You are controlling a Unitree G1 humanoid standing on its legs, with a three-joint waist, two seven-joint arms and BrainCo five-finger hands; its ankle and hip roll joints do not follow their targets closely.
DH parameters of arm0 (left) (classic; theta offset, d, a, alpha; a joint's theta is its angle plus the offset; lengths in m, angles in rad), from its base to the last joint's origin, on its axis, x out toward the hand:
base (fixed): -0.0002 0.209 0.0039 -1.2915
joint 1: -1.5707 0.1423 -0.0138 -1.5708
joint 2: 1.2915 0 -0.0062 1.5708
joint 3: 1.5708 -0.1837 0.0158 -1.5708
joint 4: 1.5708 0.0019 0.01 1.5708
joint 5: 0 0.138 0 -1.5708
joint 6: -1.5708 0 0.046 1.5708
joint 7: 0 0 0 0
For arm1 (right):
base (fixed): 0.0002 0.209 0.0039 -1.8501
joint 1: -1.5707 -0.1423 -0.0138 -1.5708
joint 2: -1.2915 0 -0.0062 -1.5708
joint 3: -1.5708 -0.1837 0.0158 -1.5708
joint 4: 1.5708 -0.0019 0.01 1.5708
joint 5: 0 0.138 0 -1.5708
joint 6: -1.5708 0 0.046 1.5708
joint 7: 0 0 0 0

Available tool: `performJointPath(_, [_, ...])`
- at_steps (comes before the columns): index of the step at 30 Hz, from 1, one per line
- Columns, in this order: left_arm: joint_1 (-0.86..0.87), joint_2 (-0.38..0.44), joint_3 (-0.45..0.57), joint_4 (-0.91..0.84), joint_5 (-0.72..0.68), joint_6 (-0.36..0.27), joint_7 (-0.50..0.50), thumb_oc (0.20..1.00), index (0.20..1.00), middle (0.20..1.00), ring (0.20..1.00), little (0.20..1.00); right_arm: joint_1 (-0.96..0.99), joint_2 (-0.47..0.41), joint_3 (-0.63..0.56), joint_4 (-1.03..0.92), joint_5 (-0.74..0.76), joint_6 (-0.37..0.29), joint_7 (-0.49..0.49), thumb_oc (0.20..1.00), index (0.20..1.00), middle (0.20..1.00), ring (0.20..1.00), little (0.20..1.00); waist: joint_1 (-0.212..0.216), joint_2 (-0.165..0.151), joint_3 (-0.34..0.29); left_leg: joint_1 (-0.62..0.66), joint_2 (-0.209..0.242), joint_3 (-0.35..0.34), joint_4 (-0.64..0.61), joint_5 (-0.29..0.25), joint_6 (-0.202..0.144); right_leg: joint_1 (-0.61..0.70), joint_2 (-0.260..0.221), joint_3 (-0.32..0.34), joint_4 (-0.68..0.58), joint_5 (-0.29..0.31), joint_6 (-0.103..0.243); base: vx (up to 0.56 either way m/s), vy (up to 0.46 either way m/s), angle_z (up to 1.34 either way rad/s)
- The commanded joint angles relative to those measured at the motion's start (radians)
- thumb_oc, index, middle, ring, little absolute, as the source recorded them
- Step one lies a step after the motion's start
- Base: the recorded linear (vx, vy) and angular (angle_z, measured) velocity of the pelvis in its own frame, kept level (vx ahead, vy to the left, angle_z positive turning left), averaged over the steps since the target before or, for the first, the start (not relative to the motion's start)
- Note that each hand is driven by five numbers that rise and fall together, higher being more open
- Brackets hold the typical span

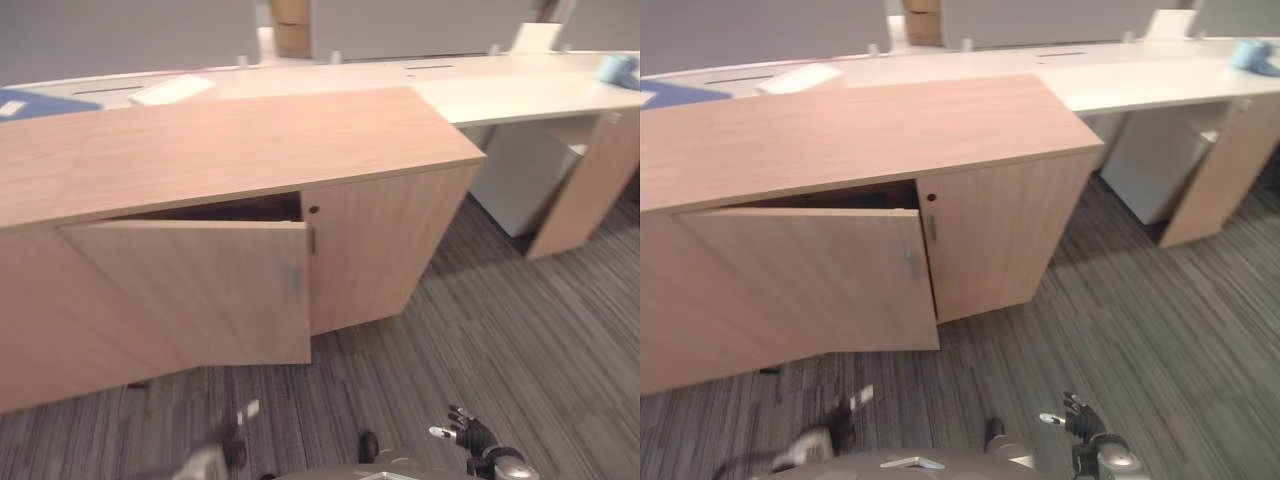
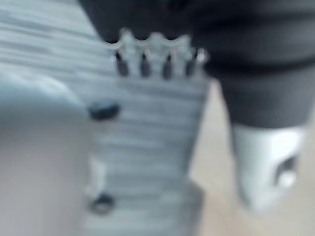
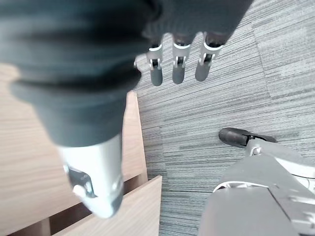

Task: Put the empty folder in the office cabinet

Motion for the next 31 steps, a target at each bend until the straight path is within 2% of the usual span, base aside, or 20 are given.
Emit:
performJointPath(1, [-0.124,0.063,0.017,0.039,0.039,0.01,-0.035,1.0,1.0,1.0,1.0,1.0,-0.083,-0.017,-0.029,0.012,-0.007,-0.039,0.001,1.0,1.0,1.0,1.0,1.0,0.007,0.059,0.037,-0.003,-0.017,-0.087,-0.01,-0.107,0.035,0.053,0.012,-0.012,0.103,-0.208,0.035,-0.12,-0.262,0.42])
performJointPath(3, [-0.078,0.045,0.032,0.065,0.035,0.04,-0.034,1.0,1.0,1.0,1.0,1.0,-0.089,-0.007,-0.03,0.034,-0.026,-0.026,-0.002,1.0,1.0,1.0,1.0,1.0,0.035,0.063,0.041,-0.027,-0.014,-0.101,-0.01,-0.082,0.03,0.053,0.023,-0.042,0.087,-0.198,0.016,-0.15,-0.24,0.37])
performJointPath(4, [-0.068,0.04,0.039,0.077,0.041,0.044,-0.04,1.0,1.0,1.0,1.0,1.0,-0.092,-0.004,-0.03,0.044,-0.035,-0.016,-0.003,1.0,1.0,1.0,1.0,1.0,0.042,0.063,0.043,-0.02,-0.019,-0.118,-0.008,-0.098,0.023,0.069,0.025,-0.044,0.079,-0.212,0.019,-0.08,-0.171,0.37])
performJointPath(6, [-0.059,0.035,0.046,0.087,0.052,0.048,-0.054,1.0,1.0,1.0,1.0,1.0,-0.096,0.0,-0.027,0.057,-0.054,-0.001,0.003,1.0,1.0,1.0,1.0,1.0,0.051,0.063,0.045,-0.024,-0.022,-0.125,-0.005,-0.097,0.022,0.073,0.026,-0.052,0.072,-0.21,0.016,-0.01,-0.09,0.3])
performJointPath(9, [-0.041,0.007,0.052,0.1,0.07,0.041,-0.102,1.0,1.0,1.0,1.0,1.0,-0.114,0.01,-0.012,0.106,-0.101,0.017,0.017,1.0,1.0,1.0,1.0,1.0,0.09,0.061,0.048,-0.052,-0.042,-0.167,0.028,-0.093,0.03,0.076,0.021,-0.079,0.052,-0.189,0.002,-0.08,-0.099,0.24])
performJointPath(10, [-0.041,0.0,0.049,0.098,0.058,0.039,-0.106,1.0,1.0,1.0,1.0,1.0,-0.124,0.012,0.0,0.115,-0.098,0.028,0.021,1.0,1.0,1.0,1.0,1.0,0.104,0.057,0.049,-0.061,-0.053,-0.195,0.054,-0.107,0.034,0.077,0.017,-0.078,0.049,-0.186,0.0,-0.11,-0.07,0.2])
performJointPath(13, [-0.041,0.0,0.049,0.098,0.058,0.039,-0.106,1.0,1.0,1.0,1.0,1.0,-0.124,0.012,0.0,0.115,-0.098,0.028,0.021,1.0,1.0,1.0,1.0,1.0,0.104,0.057,0.049,-0.062,-0.053,-0.195,0.054,-0.107,0.034,0.077,0.017,-0.079,0.049,-0.186,0.0,-0.01,-0.019,0.12])
performJointPath(14, [-0.04,-0.005,0.046,0.097,0.043,0.039,-0.11,1.0,1.0,1.0,1.0,1.0,-0.134,0.013,0.011,0.122,-0.088,0.043,0.027,1.0,1.0,1.0,1.0,1.0,0.115,0.054,0.049,-0.067,-0.061,-0.213,0.071,-0.119,0.038,0.079,0.015,-0.077,0.046,-0.184,-0.001,-0.02,-0.059,0.02])
performJointPath(15, [-0.054,-0.023,0.028,0.089,0.054,0.065,-0.101,1.0,1.0,1.0,1.0,1.0,-0.154,0.031,0.033,0.145,-0.028,0.057,0.014,1.0,1.0,1.0,1.0,1.0,0.138,0.033,0.04,-0.071,-0.089,-0.242,0.119,-0.16,0.06,0.086,0.012,-0.073,0.037,-0.177,-0.002,-0.01,-0.047,-0.02])
performJointPath(19, [-0.076,-0.018,0.007,0.087,0.081,0.087,-0.094,1.0,1.0,1.0,1.0,1.0,-0.152,0.047,0.04,0.158,-0.016,0.057,0.007,1.0,1.0,1.0,1.0,1.0,0.13,0.038,0.028,-0.052,-0.081,-0.251,0.055,-0.134,0.06,0.083,0.021,-0.058,0.034,-0.172,0.004,0.02,0.02,0.03])
performJointPath(22, [-0.093,-0.023,-0.023,0.084,0.044,0.09,-0.092,1.0,1.0,1.0,1.0,1.0,-0.156,0.065,0.052,0.168,-0.029,0.052,0.006,1.0,1.0,1.0,1.0,1.0,0.128,0.039,0.017,-0.025,-0.082,-0.264,0.006,-0.121,0.06,0.092,0.025,-0.047,0.021,-0.164,0.012,0.06,0.044,0.01])
performJointPath(31, [-0.11,-0.025,-0.042,0.084,0.034,0.09,-0.097,1.0,1.0,1.0,1.0,1.0,-0.151,0.085,0.086,0.154,-0.05,0.061,-0.012,1.0,1.0,1.0,1.0,1.0,0.12,0.032,0.002,-0.015,-0.086,-0.249,-0.001,-0.127,0.066,0.096,0.02,-0.037,0.016,-0.163,0.017,0.04,0.028,0.0])
